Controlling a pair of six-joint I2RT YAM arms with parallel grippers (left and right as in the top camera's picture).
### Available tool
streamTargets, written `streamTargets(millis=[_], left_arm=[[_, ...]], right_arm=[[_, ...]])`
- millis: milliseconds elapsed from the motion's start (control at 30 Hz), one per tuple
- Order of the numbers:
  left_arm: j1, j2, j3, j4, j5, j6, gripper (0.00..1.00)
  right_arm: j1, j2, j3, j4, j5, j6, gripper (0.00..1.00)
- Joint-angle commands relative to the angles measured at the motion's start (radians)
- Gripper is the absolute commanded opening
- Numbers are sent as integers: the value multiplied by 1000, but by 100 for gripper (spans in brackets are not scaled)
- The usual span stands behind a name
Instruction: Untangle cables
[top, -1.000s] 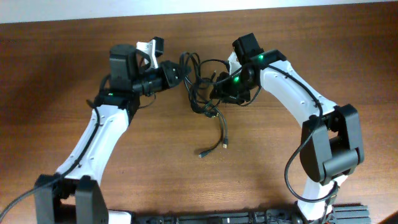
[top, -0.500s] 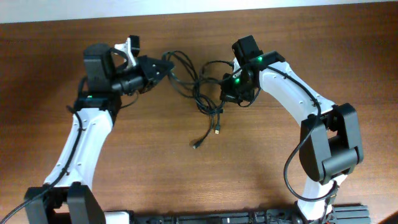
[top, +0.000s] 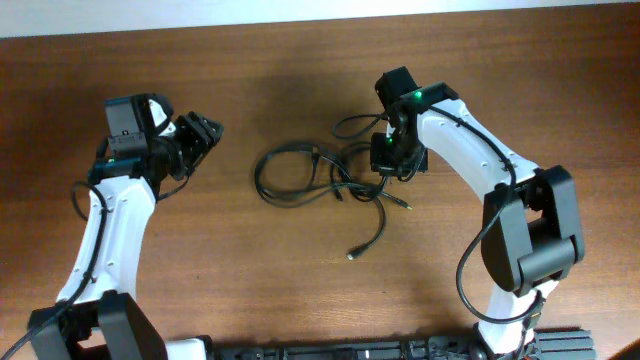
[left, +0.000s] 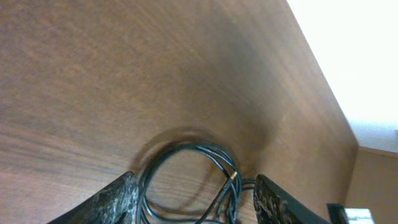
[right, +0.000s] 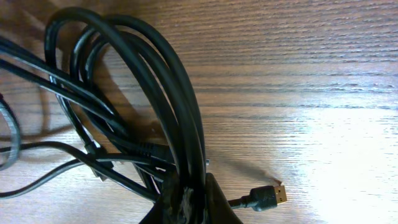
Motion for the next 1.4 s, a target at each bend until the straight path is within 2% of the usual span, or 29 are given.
streamTargets(millis=[0,167,233,333,367,467,600,867,1067,1133,1167,1200,1367], left_arm=[[-25,-18,4,-45,-23,66,60],[-138,-2,3,-69,13,92,65],[-198,11,3,-61,12,146,64],[-284,46,3,-50,8,326,63],[-312,64,3,-50,9,416,63],[-348,105,3,-50,4,581,68],[-357,140,3,-53,-82,719,70],[-375,159,3,-50,-88,1014,71],[-401,183,3,-66,-80,1022,72],[-419,204,3,-85,-76,1022,82],[-428,214,3,-93,-76,1022,82],[-439,224,3,-99,-77,1022,89],[-468,279,3,-91,-113,1022,88]], right_arm=[[-1,16,-6,-3,-27,-61,4],[-1,16,-6,41,-221,-202,4],[-1,16,-6,69,-296,-235,4],[-8,16,-6,121,-379,-235,4],[-13,16,-6,146,-436,-240,4],[-37,16,-6,212,-583,-242,4],[-70,16,-6,240,-637,-241,4],[-81,16,-6,240,-647,-240,4],[-81,16,-6,244,-647,-240,4],[-81,16,-6,248,-647,-240,4],[-81,16,-6,248,-647,-241,4],[-81,16,-6,248,-647,-240,4],[-81,16,-6,247,-647,-238,4]])
